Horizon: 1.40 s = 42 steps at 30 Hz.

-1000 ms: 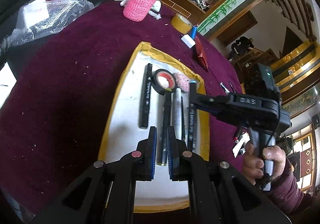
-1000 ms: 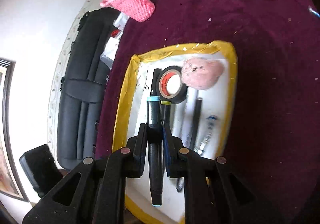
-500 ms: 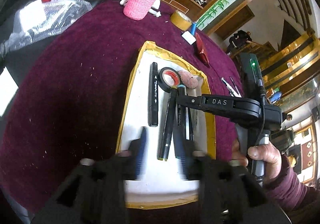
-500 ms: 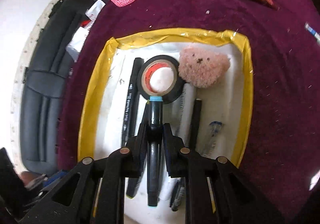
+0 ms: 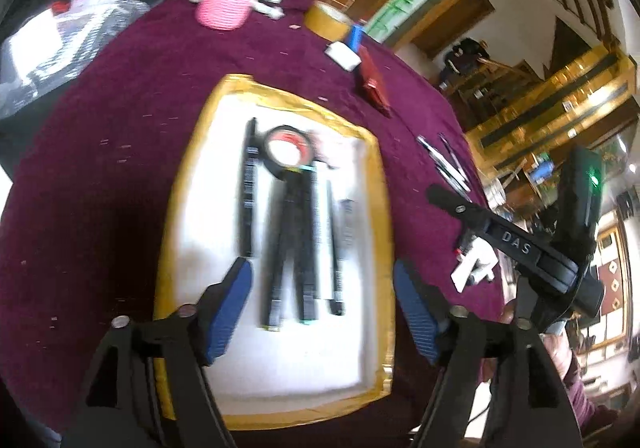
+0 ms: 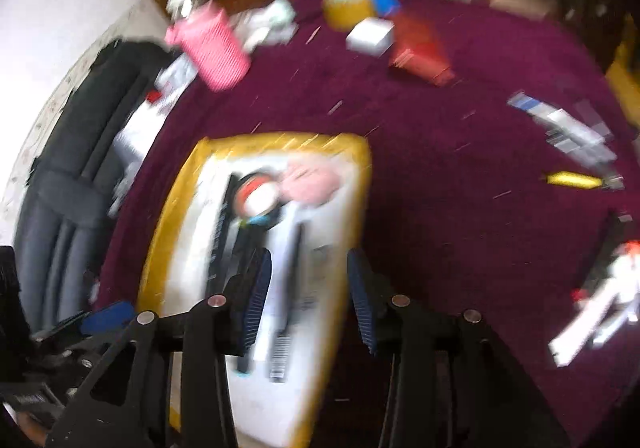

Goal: Organize objects
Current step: 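Move both grippers back over the pile of markers and tubes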

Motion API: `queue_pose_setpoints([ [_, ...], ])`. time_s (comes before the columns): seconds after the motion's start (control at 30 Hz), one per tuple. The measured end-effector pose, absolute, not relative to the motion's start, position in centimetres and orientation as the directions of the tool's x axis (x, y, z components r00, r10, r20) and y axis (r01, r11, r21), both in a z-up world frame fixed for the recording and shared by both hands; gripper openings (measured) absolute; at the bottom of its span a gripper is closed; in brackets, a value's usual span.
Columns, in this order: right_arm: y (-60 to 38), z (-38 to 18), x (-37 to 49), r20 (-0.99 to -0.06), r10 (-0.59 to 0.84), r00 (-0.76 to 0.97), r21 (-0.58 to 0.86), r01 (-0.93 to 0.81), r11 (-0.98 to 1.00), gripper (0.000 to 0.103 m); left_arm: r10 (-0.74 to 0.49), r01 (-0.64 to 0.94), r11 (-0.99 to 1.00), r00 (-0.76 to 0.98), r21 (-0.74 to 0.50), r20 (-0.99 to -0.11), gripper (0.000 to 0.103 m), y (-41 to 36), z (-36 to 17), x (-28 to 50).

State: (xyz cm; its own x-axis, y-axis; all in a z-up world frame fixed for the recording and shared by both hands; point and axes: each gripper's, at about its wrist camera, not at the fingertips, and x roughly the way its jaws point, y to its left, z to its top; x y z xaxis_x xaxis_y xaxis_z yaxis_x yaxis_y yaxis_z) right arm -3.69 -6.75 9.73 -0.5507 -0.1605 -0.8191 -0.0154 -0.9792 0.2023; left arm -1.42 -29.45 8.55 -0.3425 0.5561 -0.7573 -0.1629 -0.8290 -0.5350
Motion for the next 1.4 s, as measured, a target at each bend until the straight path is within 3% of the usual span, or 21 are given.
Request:
queue_pose_setpoints([
  [0.07, -4.6, 10.4, -2.2, -0.791, -0.080, -0.607, 0.141, -0.053, -0.989, 0.060, 0.573, -0.200, -0.820, -0.326, -0.537, -0.752, 0.076, -27.5, 9.3, -1.2],
  [0.1, -3.3, 10.3, -1.8, -0.793, -0.066, -0.605, 0.134, -0.068, -0.989, 0.076, 0.579, -0.218, -0.815, -0.318, -0.537, -0.751, 0.076, -26.6, 9.7, -1.0],
  [0.13, -1.4, 9.9, -1.4, -0.810, -0.066, -0.582, 0.142, -0.086, -0.986, 0.077, 0.588, -0.243, -0.809, -0.306, -0.536, -0.748, 0.076, -25.4, 10.2, -0.8],
  [0.4, 17.7, 7.1, 5.7, -0.867, -0.012, -0.498, 0.266, -0.442, -0.857, 0.077, 0.601, -0.329, -0.787, -0.217, -0.522, -0.770, 0.076, -17.7, 10.3, 0.8],
  [0.57, 24.7, 6.0, 9.3, -0.879, 0.020, -0.477, 0.275, -0.540, -0.796, 0.077, 0.606, -0.317, -0.783, -0.194, -0.536, -0.771, 0.076, -13.7, 9.9, 1.3],
  [1.03, 25.6, 3.2, 6.7, -0.865, -0.185, -0.466, 0.374, -0.354, -0.857, 0.077, 0.565, -0.344, -0.788, -0.076, -0.511, -0.821, 0.076, -0.5, 6.5, 3.0],
  [1.27, 26.1, 3.0, 3.1, -0.860, -0.218, -0.461, 0.381, -0.297, -0.875, 0.077, 0.544, -0.252, -0.829, -0.156, -0.500, -0.824, 0.076, -2.1, 6.6, 2.2],
  [1.4, 24.3, 1.5, 2.0, -0.848, -0.336, -0.411, 0.454, -0.236, -0.859, 0.080, 0.535, -0.195, -0.842, -0.192, -0.503, -0.822, 0.076, -3.6, 6.4, 1.5],
])
